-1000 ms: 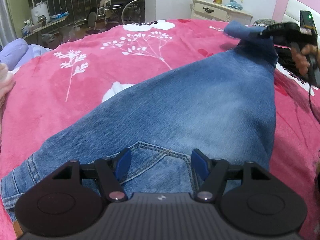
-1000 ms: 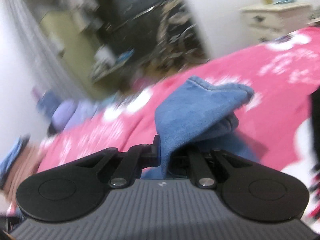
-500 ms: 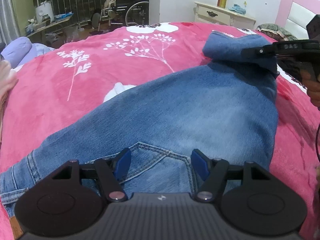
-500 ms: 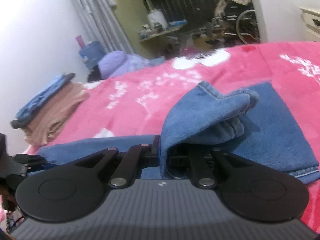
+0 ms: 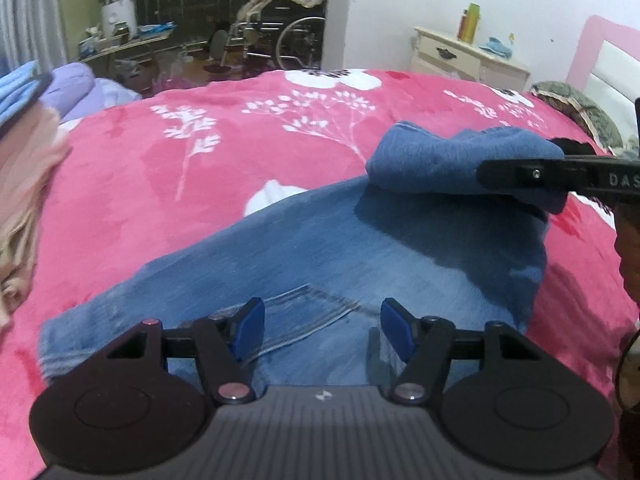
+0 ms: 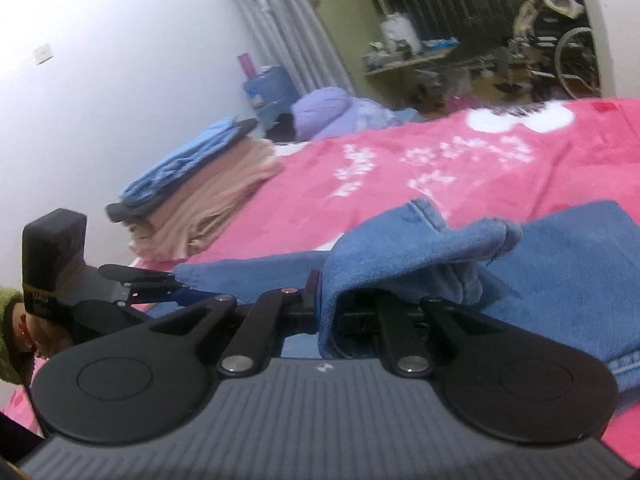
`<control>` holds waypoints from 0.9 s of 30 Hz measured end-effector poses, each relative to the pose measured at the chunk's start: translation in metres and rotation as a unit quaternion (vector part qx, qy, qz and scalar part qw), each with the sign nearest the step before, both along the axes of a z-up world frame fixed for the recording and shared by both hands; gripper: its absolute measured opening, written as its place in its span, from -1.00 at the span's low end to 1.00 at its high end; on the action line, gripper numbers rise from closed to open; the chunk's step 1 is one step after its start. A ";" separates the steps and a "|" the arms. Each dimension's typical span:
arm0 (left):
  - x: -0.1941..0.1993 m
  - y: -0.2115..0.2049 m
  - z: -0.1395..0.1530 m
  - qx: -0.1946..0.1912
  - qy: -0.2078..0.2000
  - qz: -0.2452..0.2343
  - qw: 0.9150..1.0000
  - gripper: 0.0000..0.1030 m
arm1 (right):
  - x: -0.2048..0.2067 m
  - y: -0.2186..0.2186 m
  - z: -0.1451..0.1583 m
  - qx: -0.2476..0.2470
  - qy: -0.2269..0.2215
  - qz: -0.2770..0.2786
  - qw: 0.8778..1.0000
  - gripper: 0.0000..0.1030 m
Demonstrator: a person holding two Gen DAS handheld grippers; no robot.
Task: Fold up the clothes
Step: 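Fold the held leg end over the jeans toward the waistband with the right gripper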
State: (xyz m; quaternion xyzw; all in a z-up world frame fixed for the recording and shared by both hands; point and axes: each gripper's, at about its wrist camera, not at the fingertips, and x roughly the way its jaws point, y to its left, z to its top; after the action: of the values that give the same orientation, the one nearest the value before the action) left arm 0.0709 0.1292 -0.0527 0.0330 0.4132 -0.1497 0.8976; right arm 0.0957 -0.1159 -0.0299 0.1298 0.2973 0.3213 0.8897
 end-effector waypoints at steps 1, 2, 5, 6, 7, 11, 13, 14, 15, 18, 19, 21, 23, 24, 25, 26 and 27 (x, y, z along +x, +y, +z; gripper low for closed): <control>-0.003 0.005 0.001 -0.002 0.002 0.008 1.000 0.27 | -0.002 0.006 0.002 0.000 -0.006 0.009 1.000 -0.89; -0.007 0.010 0.002 -0.004 0.004 0.016 1.000 0.27 | -0.004 0.012 0.005 0.000 -0.012 0.017 1.000 -0.89; -0.017 0.025 0.006 -0.010 0.009 0.040 0.999 0.27 | -0.009 0.033 0.010 -0.005 -0.033 0.050 0.998 -0.89; -0.020 0.029 0.008 -0.012 0.009 0.047 0.999 0.27 | -0.011 0.041 0.011 -0.008 -0.040 0.062 0.997 -0.89; -0.022 0.035 0.010 -0.013 0.009 0.055 0.998 0.27 | -0.012 0.048 0.011 -0.011 -0.043 0.071 0.997 -0.89; -0.030 0.052 0.013 -0.020 0.010 0.079 0.997 0.27 | -0.012 0.074 0.012 -0.022 -0.053 0.101 0.993 -0.89; -0.033 0.061 0.015 -0.023 0.013 0.089 0.996 0.27 | -0.009 0.086 0.012 -0.026 -0.056 0.110 0.992 -0.89; -0.035 0.064 0.015 -0.024 0.014 0.092 0.995 0.27 | -0.008 0.092 0.012 -0.028 -0.058 0.115 0.991 -0.89; -0.038 0.067 0.015 -0.023 0.015 0.095 0.995 0.27 | -0.007 0.099 0.013 -0.031 -0.063 0.119 0.990 -0.89; -0.046 0.077 0.016 -0.022 0.018 0.107 0.994 0.27 | -0.008 0.123 0.011 -0.057 -0.083 0.145 0.984 -0.88; -0.050 0.081 0.015 -0.023 0.019 0.111 0.993 0.25 | -0.009 0.132 0.009 -0.072 -0.090 0.154 0.981 -0.88; -0.056 0.088 0.017 -0.029 0.019 0.117 0.993 0.23 | -0.008 0.150 -0.002 -0.111 -0.094 0.176 0.974 -0.80; -0.061 0.093 0.020 -0.028 0.016 0.128 0.991 0.23 | -0.005 0.167 -0.017 -0.157 -0.077 0.210 0.962 -0.76; -0.064 0.096 0.022 -0.032 0.014 0.132 0.991 0.23 | -0.005 0.173 -0.022 -0.176 -0.070 0.227 0.955 -0.67; -0.066 0.100 0.024 -0.037 0.013 0.138 0.990 0.23 | -0.005 0.174 -0.021 -0.177 -0.068 0.236 0.953 -0.59; -0.068 0.103 0.025 -0.040 0.012 0.142 0.989 0.23 | -0.005 0.174 -0.020 -0.177 -0.065 0.245 0.951 -0.39; -0.070 0.106 0.027 -0.042 0.011 0.146 0.988 0.23 | -0.002 0.172 -0.015 -0.164 -0.056 0.247 0.953 -0.22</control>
State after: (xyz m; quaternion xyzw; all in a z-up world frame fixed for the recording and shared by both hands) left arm 0.0006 0.2355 -0.0254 -0.0670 0.4170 -0.0345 0.9058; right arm 0.0934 0.0559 -0.0446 -0.1140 0.3182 0.4845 0.8068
